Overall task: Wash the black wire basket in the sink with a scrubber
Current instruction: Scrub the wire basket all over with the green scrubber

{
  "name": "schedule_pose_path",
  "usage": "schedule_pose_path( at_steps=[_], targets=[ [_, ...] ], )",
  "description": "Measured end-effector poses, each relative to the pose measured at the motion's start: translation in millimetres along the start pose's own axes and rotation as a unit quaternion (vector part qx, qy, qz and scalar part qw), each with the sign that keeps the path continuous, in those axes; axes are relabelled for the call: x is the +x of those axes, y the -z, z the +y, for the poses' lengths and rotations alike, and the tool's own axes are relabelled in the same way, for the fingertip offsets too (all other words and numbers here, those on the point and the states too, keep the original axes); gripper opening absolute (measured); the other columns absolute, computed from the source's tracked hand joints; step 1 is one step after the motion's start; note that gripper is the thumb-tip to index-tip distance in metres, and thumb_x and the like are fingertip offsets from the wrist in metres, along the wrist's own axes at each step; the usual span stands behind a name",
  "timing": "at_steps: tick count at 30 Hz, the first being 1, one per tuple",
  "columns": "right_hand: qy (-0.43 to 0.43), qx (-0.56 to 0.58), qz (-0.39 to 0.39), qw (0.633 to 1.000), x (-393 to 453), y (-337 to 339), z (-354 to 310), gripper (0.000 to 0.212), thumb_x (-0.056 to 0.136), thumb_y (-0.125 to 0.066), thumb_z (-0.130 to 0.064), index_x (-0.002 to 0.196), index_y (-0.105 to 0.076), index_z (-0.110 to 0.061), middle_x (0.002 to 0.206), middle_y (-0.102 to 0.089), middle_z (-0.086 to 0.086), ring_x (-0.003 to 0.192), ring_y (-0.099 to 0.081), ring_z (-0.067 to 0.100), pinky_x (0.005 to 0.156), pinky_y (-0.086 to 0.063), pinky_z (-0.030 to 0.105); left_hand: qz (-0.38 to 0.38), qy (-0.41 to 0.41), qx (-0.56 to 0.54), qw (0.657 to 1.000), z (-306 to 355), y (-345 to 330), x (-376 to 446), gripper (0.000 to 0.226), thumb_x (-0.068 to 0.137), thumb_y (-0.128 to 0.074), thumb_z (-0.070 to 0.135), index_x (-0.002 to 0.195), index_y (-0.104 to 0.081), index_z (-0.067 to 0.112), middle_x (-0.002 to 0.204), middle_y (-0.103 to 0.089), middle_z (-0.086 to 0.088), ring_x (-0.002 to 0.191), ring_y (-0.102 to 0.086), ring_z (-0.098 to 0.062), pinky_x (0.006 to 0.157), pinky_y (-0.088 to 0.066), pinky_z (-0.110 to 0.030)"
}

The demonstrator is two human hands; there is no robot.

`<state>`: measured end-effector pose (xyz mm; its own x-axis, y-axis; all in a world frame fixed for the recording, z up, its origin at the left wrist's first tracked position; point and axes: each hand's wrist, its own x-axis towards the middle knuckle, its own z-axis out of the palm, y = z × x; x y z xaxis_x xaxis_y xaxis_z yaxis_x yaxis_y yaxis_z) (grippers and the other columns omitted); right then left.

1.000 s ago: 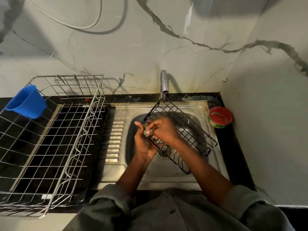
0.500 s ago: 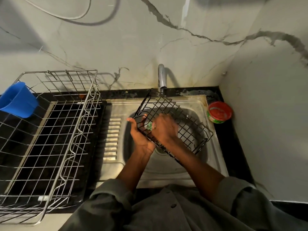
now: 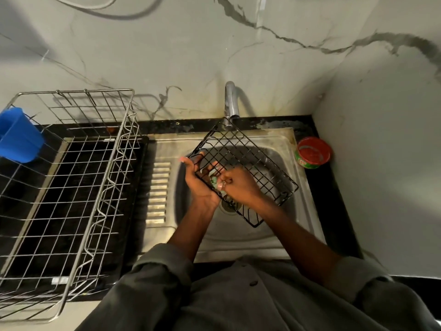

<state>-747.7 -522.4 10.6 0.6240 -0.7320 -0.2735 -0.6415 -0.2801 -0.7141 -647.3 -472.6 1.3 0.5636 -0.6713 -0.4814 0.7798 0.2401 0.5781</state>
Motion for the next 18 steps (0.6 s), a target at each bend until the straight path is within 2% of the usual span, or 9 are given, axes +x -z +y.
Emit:
schedule_pose_path(
  at_steps=[2, 3, 5, 7, 9, 11, 13, 16, 18],
  targets=[
    [-0.001, 0.057, -0.059, 0.997, -7, 3, 1, 0.007, 0.087, -0.076, -0.014, 0.092, -0.078, -0.018, 0.088, -0.075, -0.005, 0.084, -0.07, 0.014, 0.078, -0.054, 0.03, 0.018, -0.005, -0.024, 1.0, 2, 5, 3, 0.061, 0.091, -0.055, 0.073, 0.101, -0.068, 0.015, 0.076, -0.065, -0.004, 0.065, -0.061, -0.021, 0.063, -0.05, -0.032],
    [-0.006, 0.025, -0.059, 0.998, -7, 4, 4, 0.006, 0.087, -0.075, -0.015, 0.092, -0.078, -0.017, 0.085, -0.074, -0.005, 0.082, -0.07, 0.014, 0.077, -0.055, 0.031, 0.017, -0.001, -0.034, 0.999, 2, 8, 4, 0.064, 0.086, -0.061, 0.077, 0.102, -0.068, 0.016, 0.079, -0.063, -0.006, 0.066, -0.06, -0.023, 0.064, -0.049, -0.032],
    [-0.023, -0.122, -0.004, 0.992, -5, 3, 12, 0.008, 0.086, -0.074, -0.018, 0.094, -0.076, -0.018, 0.085, -0.071, -0.004, 0.082, -0.068, 0.014, 0.078, -0.057, 0.033, 0.02, 0.003, -0.034, 0.999, 0, 14, 8, 0.07, 0.075, -0.069, 0.082, 0.103, -0.07, 0.018, 0.08, -0.057, -0.008, 0.067, -0.056, -0.025, 0.067, -0.048, -0.033],
    [-0.039, -0.238, 0.038, 0.97, -9, 0, 13, 0.013, 0.085, -0.075, -0.021, 0.097, -0.073, -0.018, 0.091, -0.07, -0.001, 0.087, -0.068, 0.017, 0.079, -0.057, 0.034, 0.025, 0.002, -0.02, 0.999, -2, 16, 10, 0.073, 0.066, -0.074, 0.085, 0.1, -0.069, 0.021, 0.077, -0.053, -0.005, 0.064, -0.052, -0.023, 0.065, -0.045, -0.032],
    [-0.045, -0.231, 0.012, 0.972, -10, -4, 11, 0.004, 0.085, -0.071, -0.019, 0.088, -0.073, -0.016, 0.088, -0.071, 0.002, 0.087, -0.069, 0.02, 0.079, -0.059, 0.037, 0.014, -0.01, -0.01, 1.0, 1, 13, 9, 0.069, 0.062, -0.076, 0.085, 0.092, -0.065, 0.024, 0.073, -0.051, 0.0, 0.06, -0.048, -0.02, 0.06, -0.042, -0.03],
    [-0.063, -0.175, -0.057, 0.981, -12, -2, 13, 0.01, 0.082, -0.067, -0.019, 0.075, -0.073, -0.013, 0.078, -0.073, 0.002, 0.079, -0.071, 0.019, 0.077, -0.061, 0.04, 0.02, -0.019, -0.002, 1.0, 4, 13, 7, 0.062, 0.062, -0.074, 0.085, 0.083, -0.061, 0.028, 0.066, -0.049, 0.004, 0.057, -0.047, -0.018, 0.057, -0.04, -0.028],
    [-0.067, -0.154, -0.106, 0.98, -14, 6, 15, 0.009, 0.079, -0.071, -0.023, 0.079, -0.077, -0.015, 0.079, -0.075, -0.002, 0.078, -0.071, 0.015, 0.078, -0.061, 0.041, 0.029, -0.018, -0.006, 0.999, 3, 17, 6, 0.06, 0.063, -0.073, 0.085, 0.079, -0.058, 0.029, 0.06, -0.047, 0.006, 0.055, -0.046, -0.017, 0.054, -0.039, -0.028],
    [-0.078, -0.209, -0.066, 0.973, -16, 13, 14, 0.013, 0.083, -0.07, -0.025, 0.093, -0.076, -0.018, 0.094, -0.075, -0.001, 0.09, -0.07, 0.02, 0.085, -0.058, 0.039, 0.024, -0.02, -0.019, 0.999, 1, 17, 2, 0.057, 0.072, -0.067, 0.084, 0.079, -0.057, 0.028, 0.058, -0.046, 0.005, 0.053, -0.045, -0.017, 0.052, -0.039, -0.028],
    [-0.081, -0.212, -0.015, 0.974, -16, 9, 15, 0.01, 0.089, -0.069, -0.022, 0.094, -0.074, -0.015, 0.092, -0.074, -0.001, 0.089, -0.069, 0.02, 0.087, -0.058, 0.039, 0.002, -0.026, -0.029, 0.999, 0, 13, 0, 0.055, 0.08, -0.062, 0.081, 0.079, -0.056, 0.027, 0.057, -0.045, 0.006, 0.05, -0.044, -0.016, 0.049, -0.039, -0.026]
  ],
)
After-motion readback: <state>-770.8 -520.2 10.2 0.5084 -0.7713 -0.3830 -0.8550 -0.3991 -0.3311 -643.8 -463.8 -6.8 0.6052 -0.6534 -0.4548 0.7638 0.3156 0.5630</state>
